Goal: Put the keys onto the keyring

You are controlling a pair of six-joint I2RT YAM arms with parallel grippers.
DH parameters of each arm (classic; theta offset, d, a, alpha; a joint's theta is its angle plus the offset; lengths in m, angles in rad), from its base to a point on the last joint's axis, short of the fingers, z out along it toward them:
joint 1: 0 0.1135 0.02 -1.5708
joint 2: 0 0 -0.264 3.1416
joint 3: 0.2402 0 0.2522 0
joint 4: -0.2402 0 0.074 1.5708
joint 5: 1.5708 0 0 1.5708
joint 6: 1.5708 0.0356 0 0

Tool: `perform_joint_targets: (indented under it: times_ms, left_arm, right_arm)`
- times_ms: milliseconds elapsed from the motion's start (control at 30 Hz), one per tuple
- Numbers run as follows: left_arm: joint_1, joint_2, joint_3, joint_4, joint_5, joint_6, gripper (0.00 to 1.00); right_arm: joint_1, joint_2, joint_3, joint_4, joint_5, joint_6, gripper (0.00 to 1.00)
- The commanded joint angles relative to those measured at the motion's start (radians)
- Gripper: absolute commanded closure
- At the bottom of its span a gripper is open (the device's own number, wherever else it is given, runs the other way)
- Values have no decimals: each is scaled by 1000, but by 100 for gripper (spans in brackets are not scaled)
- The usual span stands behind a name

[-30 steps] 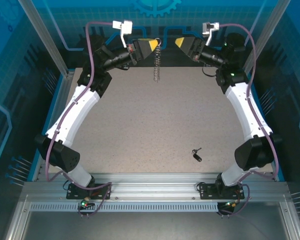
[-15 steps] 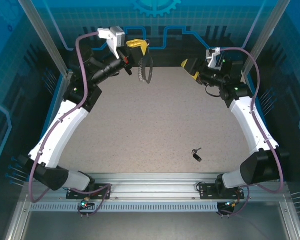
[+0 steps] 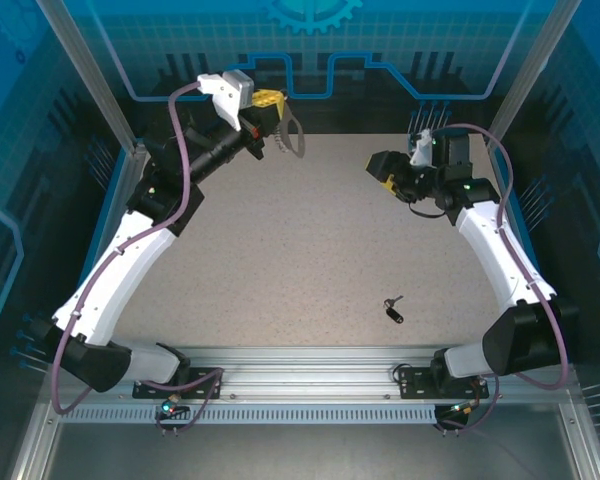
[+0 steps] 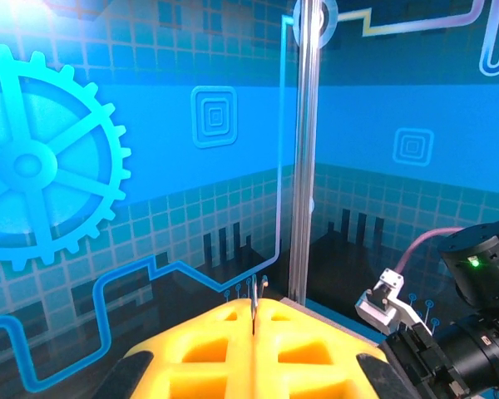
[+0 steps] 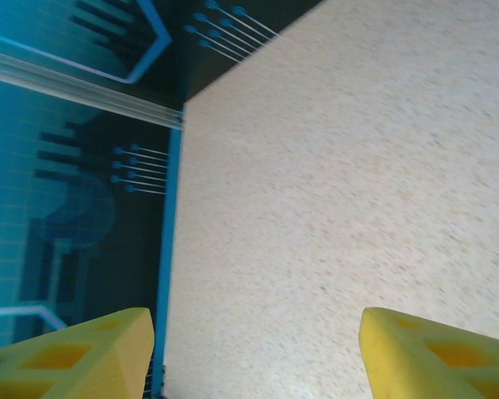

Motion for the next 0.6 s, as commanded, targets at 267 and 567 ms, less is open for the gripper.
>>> perform_joint_targets:
  times_ms: [267, 567]
  left_arm:
    - [-9, -27, -36, -13, -64, -25, 100]
    - [-15, -34, -84, -3, -78, -102, 100]
  right_arm:
    - [80, -17, -125, -390, 294, -42, 35]
    - [87, -67, -358, -441, 374, -39, 37]
